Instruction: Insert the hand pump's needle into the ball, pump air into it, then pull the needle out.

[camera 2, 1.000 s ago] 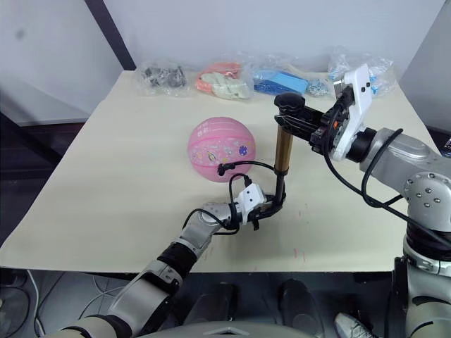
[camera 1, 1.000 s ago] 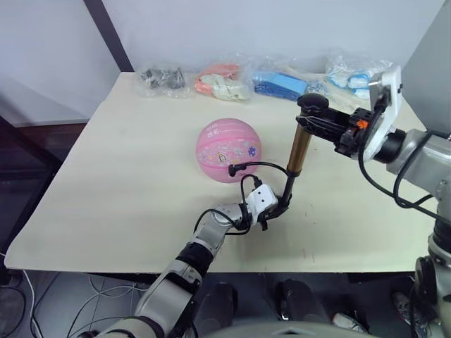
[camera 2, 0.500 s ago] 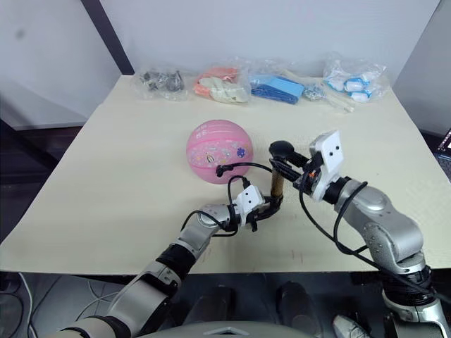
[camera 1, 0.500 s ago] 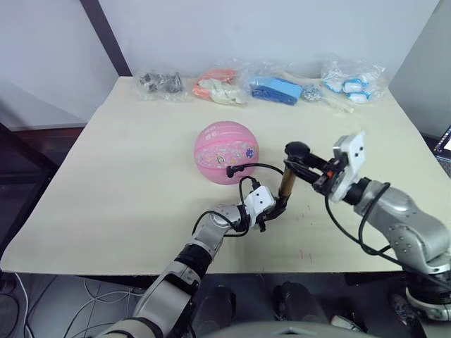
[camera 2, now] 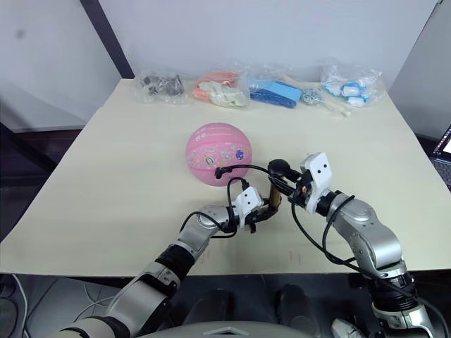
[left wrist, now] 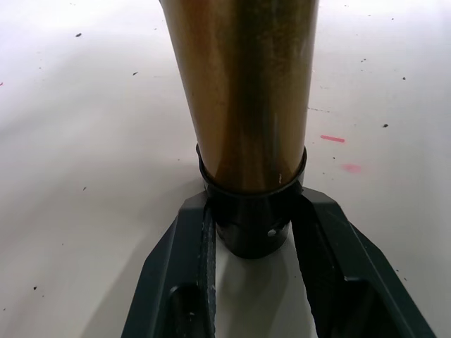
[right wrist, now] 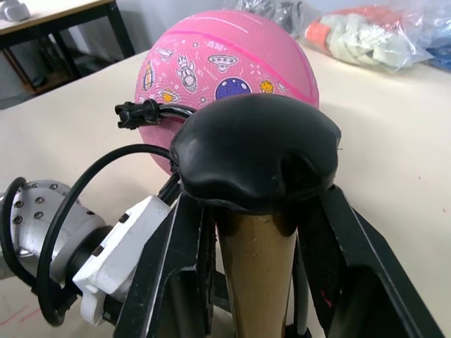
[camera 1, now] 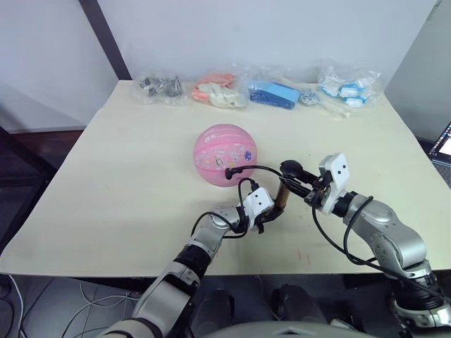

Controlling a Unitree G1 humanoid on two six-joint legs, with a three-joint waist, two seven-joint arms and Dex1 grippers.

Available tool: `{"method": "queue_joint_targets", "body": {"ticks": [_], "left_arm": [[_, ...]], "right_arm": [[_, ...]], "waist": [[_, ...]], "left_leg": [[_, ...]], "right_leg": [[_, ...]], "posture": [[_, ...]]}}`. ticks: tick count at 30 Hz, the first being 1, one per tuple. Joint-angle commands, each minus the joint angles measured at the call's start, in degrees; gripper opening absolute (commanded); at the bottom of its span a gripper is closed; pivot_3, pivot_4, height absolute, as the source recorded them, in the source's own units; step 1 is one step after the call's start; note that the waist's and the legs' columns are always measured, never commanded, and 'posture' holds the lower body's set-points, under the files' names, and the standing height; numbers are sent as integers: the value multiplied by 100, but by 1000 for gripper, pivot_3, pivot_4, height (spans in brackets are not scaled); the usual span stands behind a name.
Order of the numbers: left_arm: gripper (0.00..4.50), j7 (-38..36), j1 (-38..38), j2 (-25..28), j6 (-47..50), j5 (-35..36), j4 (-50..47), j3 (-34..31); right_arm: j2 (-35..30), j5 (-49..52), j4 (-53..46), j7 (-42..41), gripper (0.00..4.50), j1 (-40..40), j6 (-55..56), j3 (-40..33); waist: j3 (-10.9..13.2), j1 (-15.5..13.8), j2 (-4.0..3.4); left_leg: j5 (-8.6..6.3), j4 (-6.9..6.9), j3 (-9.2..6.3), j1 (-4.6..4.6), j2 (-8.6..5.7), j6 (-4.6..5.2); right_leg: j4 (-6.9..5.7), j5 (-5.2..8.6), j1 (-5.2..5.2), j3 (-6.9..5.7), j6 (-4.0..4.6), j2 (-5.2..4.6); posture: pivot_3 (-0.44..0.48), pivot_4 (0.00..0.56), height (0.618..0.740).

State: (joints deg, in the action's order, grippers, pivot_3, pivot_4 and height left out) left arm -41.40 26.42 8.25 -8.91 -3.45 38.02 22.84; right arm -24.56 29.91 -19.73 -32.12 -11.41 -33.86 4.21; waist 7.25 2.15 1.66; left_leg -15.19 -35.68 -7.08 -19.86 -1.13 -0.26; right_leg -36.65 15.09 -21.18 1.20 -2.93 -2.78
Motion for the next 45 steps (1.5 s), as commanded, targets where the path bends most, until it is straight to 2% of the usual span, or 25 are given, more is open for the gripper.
{"method": "queue_joint_targets", "body": {"ticks": [1,5,9,12,20,25,32,37,45], "left_arm": [[1068,12,-306,187,393,-390,605,169],[1068,0,-314,185,391,-394,605,169],[1068,-15,-319,187,393,-395,600,171],[1068,-12,-310,187,374,-402,636,165],[1068,-2,-322,191,355,-406,651,164],[1068,-6,-323,185,329,-397,657,164],[1068,0,-317,184,316,-391,667,169],[1068,2,-332,199,324,-390,645,179],[1068,11,-332,222,303,-390,637,182]], "right_arm": [[-120,509,-215,-35,1099,-167,-695,-279],[-302,1157,-696,58,1099,-689,-1300,-853],[-546,1621,-919,103,1099,-1125,-1727,-1254],[-806,2026,-966,167,1099,-1636,-2034,-1611],[-1322,2765,-846,368,1098,-2558,-2467,-2068],[-1414,3088,-760,521,1098,-2772,-2525,-2149],[-1192,2601,-821,459,1098,-1879,-2192,-1605],[-787,1888,-746,336,1098,-964,-1625,-754],[-357,342,245,-79,1098,95,-447,582]], "waist": [[20,-6,-20],[73,-40,-45],[104,-48,-78],[130,-51,-70],[147,-56,-65],[157,-69,-57],[153,-92,-49],[129,-88,-39],[33,-23,-15]], "left_leg": [[0,0,0,-1,-1,0],[1,-1,0,-15,-7,1],[3,-28,-10,-84,-24,1],[3,-34,-9,-90,-29,1],[3,-40,-7,-95,-29,2],[3,-40,-7,-98,-28,2],[2,-39,-7,-98,-28,2],[2,-38,-2,-85,-26,2],[2,-37,-9,-71,-19,2]], "right_leg": [[0,0,0,0,0,-2],[0,-1,-7,-1,-2,-8],[-2,-7,-59,-12,-7,-8],[-2,-11,-60,-12,-13,-16],[-1,-12,-60,-14,-16,-20],[-1,-12,-62,-14,-16,-21],[0,-12,-61,-15,-15,-23],[0,-11,-52,-12,-16,-15],[-1,-10,-43,-14,-14,-1]], "posture": [[0,150,740],[0,150,740],[0,150,740],[0,150,740],[0,150,740],[0,150,740],[0,150,740],[0,150,740],[0,150,740]]}}
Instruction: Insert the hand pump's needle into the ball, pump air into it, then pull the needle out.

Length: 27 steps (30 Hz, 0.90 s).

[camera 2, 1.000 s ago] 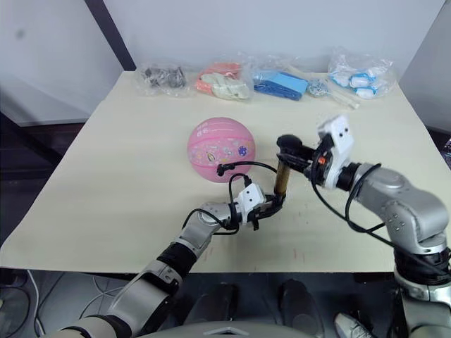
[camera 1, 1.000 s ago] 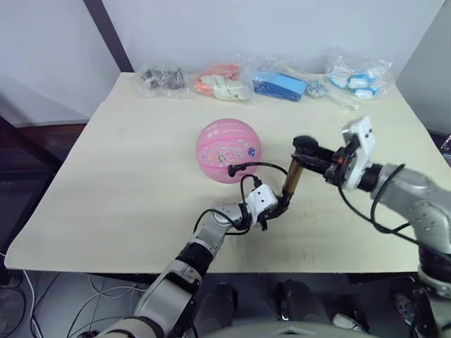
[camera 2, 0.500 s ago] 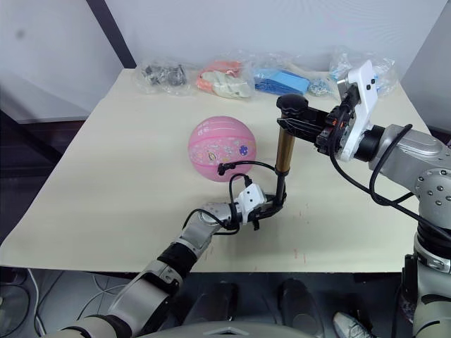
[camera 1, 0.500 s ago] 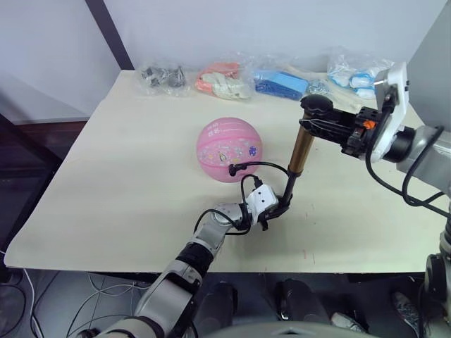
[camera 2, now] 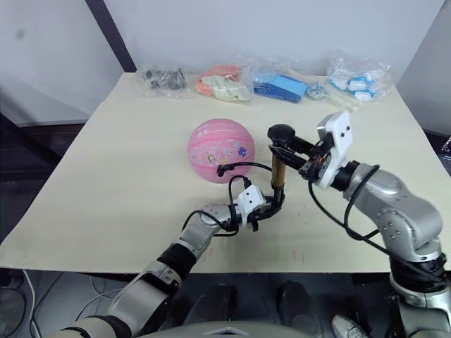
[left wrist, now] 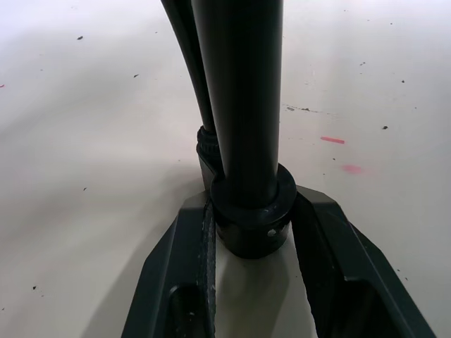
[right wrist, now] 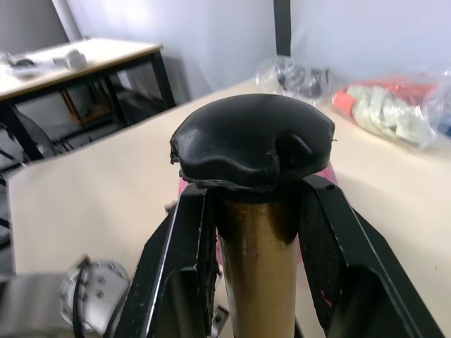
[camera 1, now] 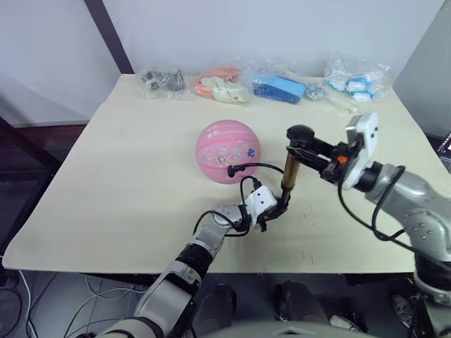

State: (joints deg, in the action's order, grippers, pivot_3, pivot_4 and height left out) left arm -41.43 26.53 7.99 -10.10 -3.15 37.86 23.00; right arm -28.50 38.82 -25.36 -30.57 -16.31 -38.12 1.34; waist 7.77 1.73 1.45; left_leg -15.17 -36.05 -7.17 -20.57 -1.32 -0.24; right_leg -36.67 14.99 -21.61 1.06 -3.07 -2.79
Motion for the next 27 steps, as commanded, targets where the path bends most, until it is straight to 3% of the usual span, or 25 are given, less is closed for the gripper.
{"method": "queue_joint_targets", "body": {"ticks": [1,7,11,18,22,27], "left_arm": [[1068,16,-343,253,426,-418,646,162],[1068,24,-363,279,464,-397,590,139],[1068,18,-383,296,479,-401,551,142],[1068,8,-382,280,490,-406,526,150],[1068,-2,-390,276,505,-406,507,149],[1068,-11,-398,260,531,-408,490,150]], "right_arm": [[90,-684,978,-291,1098,720,117,949],[221,-1163,1453,-654,1098,1192,571,1241],[314,-1088,1376,-663,1098,1200,558,1007],[-32,-632,540,-620,1098,642,49,413],[-185,-34,85,-457,1098,44,-502,-212],[-441,821,-325,-392,1098,-576,-1254,-850]], "waist": [[-33,32,10],[-56,51,21],[-68,52,35],[-54,41,30],[-8,16,-12],[38,-22,-38]], "left_leg": [[0,0,2,4,0,0],[-1,15,4,42,6,-2],[-1,59,13,80,11,-2],[-1,67,7,77,14,-2],[-1,68,8,66,8,-2],[3,52,0,-3,-7,-4]], "right_leg": [[0,0,4,1,0,0],[0,4,26,6,5,0],[3,16,45,16,20,0],[10,20,44,10,19,1],[12,21,39,10,16,-8],[11,17,-17,3,16,-12]], "posture": [[0,150,740],[0,150,740],[0,150,740],[0,150,740],[0,150,740],[0,150,740]]}}
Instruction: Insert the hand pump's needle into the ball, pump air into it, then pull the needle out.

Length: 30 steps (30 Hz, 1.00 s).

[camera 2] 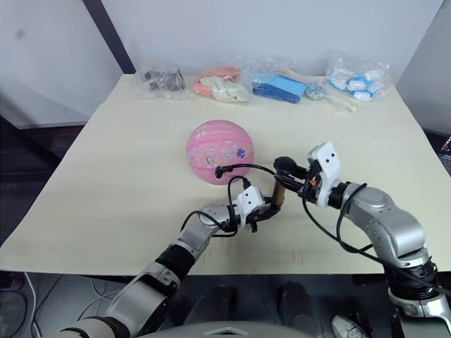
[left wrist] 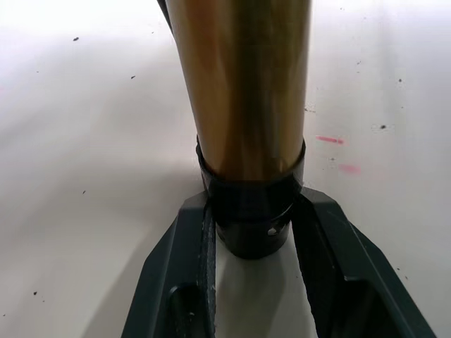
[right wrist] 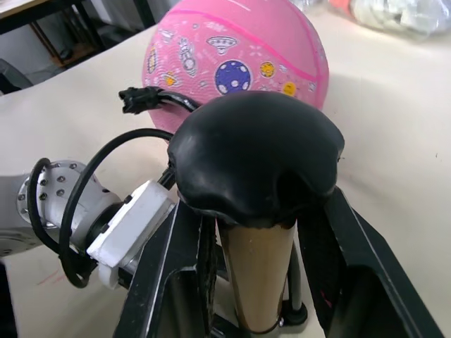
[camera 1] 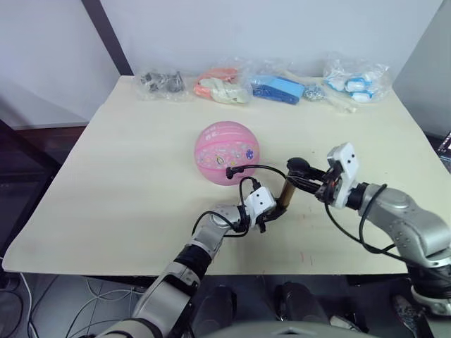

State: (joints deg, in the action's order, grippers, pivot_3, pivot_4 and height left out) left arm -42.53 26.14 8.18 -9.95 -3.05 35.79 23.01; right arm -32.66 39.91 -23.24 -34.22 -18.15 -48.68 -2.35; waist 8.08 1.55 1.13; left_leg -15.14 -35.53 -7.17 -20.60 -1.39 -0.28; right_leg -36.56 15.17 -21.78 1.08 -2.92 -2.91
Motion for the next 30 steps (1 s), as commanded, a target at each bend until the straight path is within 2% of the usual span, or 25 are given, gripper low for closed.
{"method": "queue_joint_targets", "body": {"ticks": [1,11,17,23,30], "left_arm": [[1068,100,-356,234,517,-417,705,148],[1068,120,-339,214,510,-417,759,132],[1068,109,-360,230,506,-408,740,133],[1068,104,-365,233,500,-402,739,146],[1068,172,-425,205,491,-417,740,166]], "right_arm": [[-56,897,-570,39,1098,-570,-329,-621],[-340,1933,-563,497,1097,-1537,-933,-1349],[-423,2163,-459,693,1096,-1696,-954,-1486],[-439,1293,-499,481,1095,-761,-497,-737],[197,15,167,272,1095,452,468,664]], "waist": [[17,-5,-8],[58,-15,-2],[61,-27,-4],[49,-40,6],[-9,-5,25]], "left_leg": [[0,-3,0,-5,-2,0],[0,-20,-2,-15,-4,1],[0,-22,-1,-15,-4,1],[0,-22,4,-12,-3,2],[-1,-23,4,13,5,1]], "right_leg": [[0,-2,-3,0,-1,-3],[0,-5,-3,-6,-8,-9],[-1,-5,-2,-8,-9,-8],[-1,-5,1,-9,-9,-5],[-6,-4,18,-4,-10,7]], "posture": [[0,150,740],[0,150,740],[0,150,740],[0,150,740],[0,150,740]]}}
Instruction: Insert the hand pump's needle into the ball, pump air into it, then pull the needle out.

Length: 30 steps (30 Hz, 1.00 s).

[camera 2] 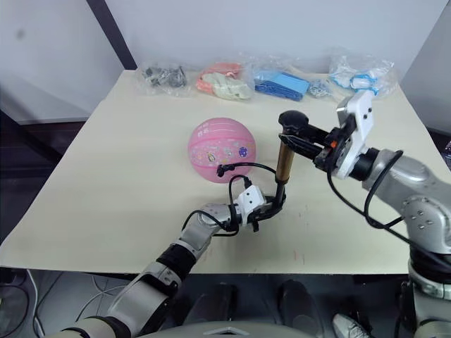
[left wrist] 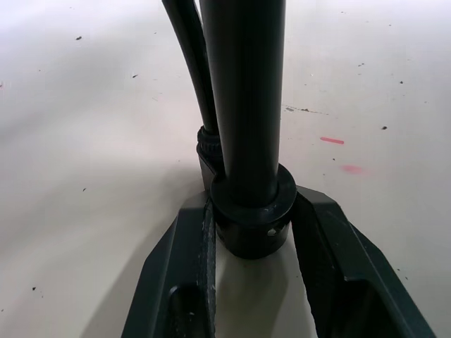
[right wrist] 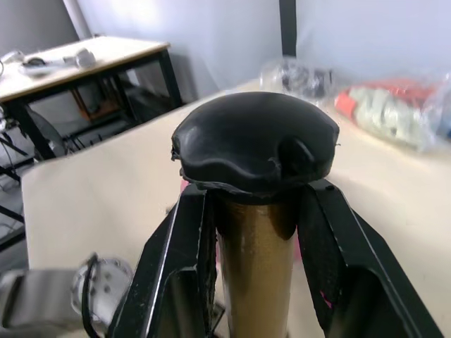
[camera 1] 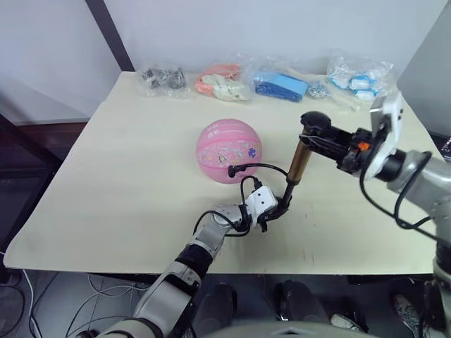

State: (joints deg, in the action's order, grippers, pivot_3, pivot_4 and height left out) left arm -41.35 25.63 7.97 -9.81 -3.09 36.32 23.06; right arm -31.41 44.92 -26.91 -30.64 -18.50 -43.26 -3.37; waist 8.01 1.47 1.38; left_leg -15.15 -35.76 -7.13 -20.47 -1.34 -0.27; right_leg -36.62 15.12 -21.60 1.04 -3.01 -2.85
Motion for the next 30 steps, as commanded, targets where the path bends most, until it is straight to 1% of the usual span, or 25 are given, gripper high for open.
{"method": "queue_joint_targets", "body": {"ticks": [1,2,3,6,9,12,16,20,22,25,27,30], "left_arm": [[1068,82,-387,213,456,-421,721,165],[1068,98,-391,208,437,-423,753,164],[1068,107,-391,208,425,-422,774,163],[1068,112,-381,209,411,-414,808,154],[1068,120,-368,197,401,-412,830,152],[1068,126,-348,194,388,-414,862,147],[1068,120,-334,192,367,-418,902,151],[1068,118,-320,176,343,-428,940,164],[1068,112,-323,172,331,-431,945,165],[1068,95,-332,170,314,-437,949,158],[1068,82,-340,176,302,-439,956,157],[1068,81,-331,173,291,-443,978,161]], "right_arm": [[149,-679,692,-117,1095,643,53,959],[209,-858,853,-145,1095,774,176,1132],[253,-1024,991,-191,1095,881,277,1267],[381,-1391,1322,-302,1095,1077,472,1522],[355,-1814,1577,-442,1095,1259,662,1877],[420,-1841,1533,-490,1095,1360,696,1797],[354,-1569,1109,-480,1095,1136,498,1373],[347,-824,486,-351,1095,625,45,656],[287,-567,258,-315,1095,439,-228,413],[177,-158,-27,-267,1095,103,-652,6],[48,227,-175,-205,1095,-234,-948,-368],[-69,619,-256,-91,1095,-568,-1267,-720]], "waist": [[-11,19,-1],[-47,24,24],[-62,26,30],[-89,52,33],[-105,58,40],[-143,64,44],[-151,63,42],[-124,45,39],[-89,26,0],[-58,-12,-8],[-40,-37,-16],[-27,-43,-26]], "left_leg": [[0,0,0,2,0,0],[0,0,2,8,-1,0],[-1,8,-1,21,2,-1],[-1,33,10,68,4,-1],[-2,36,8,73,9,-2],[-2,39,6,74,13,-2],[-2,41,4,75,13,-2],[-2,40,1,69,14,-3],[-1,38,2,62,8,-2],[-1,39,2,54,-4,-2],[0,37,2,32,-5,-2],[1,21,-1,-5,-9,-2]], "right_leg": [[0,0,2,0,0,0],[-1,0,7,3,0,-2],[0,2,13,1,3,3],[6,5,44,14,5,0],[5,6,47,15,5,2],[6,6,48,15,5,4],[7,7,48,14,6,7],[8,7,45,12,6,4],[9,5,43,13,4,-7],[9,8,39,10,0,-11],[9,7,19,10,0,-11],[8,3,-9,7,-3,-11]], "posture": [[0,150,740],[0,150,740],[0,150,740],[0,150,740],[0,150,740],[0,150,740],[0,150,740],[0,150,740],[0,150,740],[0,150,740],[0,150,740],[0,150,740]]}}
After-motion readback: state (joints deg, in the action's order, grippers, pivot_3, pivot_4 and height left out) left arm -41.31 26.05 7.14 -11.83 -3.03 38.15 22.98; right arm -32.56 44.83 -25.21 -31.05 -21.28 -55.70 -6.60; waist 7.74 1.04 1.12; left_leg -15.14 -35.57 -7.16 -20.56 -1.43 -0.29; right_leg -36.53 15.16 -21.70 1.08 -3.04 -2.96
